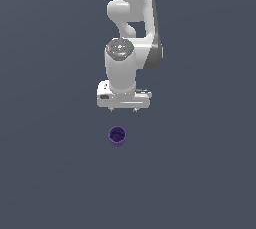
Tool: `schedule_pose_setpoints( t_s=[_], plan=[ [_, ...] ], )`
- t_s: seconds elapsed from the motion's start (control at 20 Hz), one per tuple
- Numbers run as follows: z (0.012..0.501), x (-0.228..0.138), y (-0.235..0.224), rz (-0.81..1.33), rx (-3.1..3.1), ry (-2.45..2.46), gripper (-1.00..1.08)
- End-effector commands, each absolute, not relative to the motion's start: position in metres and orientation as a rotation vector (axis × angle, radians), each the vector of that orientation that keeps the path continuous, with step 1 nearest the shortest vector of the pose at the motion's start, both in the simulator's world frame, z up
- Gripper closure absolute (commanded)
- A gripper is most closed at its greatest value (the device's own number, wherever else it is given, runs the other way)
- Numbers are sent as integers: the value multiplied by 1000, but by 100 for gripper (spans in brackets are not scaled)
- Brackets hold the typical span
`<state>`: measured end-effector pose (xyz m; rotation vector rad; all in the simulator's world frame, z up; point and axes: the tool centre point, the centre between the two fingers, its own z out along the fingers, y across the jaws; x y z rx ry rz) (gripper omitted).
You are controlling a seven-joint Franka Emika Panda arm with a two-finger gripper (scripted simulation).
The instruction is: Pick up the object and move it to a goal position.
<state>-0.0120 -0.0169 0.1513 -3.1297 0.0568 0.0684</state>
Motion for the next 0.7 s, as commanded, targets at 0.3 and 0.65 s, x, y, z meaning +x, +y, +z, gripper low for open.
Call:
schedule_pose_setpoints(
  t_s=[0.3,0.65],
  plan=[
    [156,-11,-1,69,-3128,12,-20],
    [156,-9,-1,73,-3128,-12,-20]
  ],
)
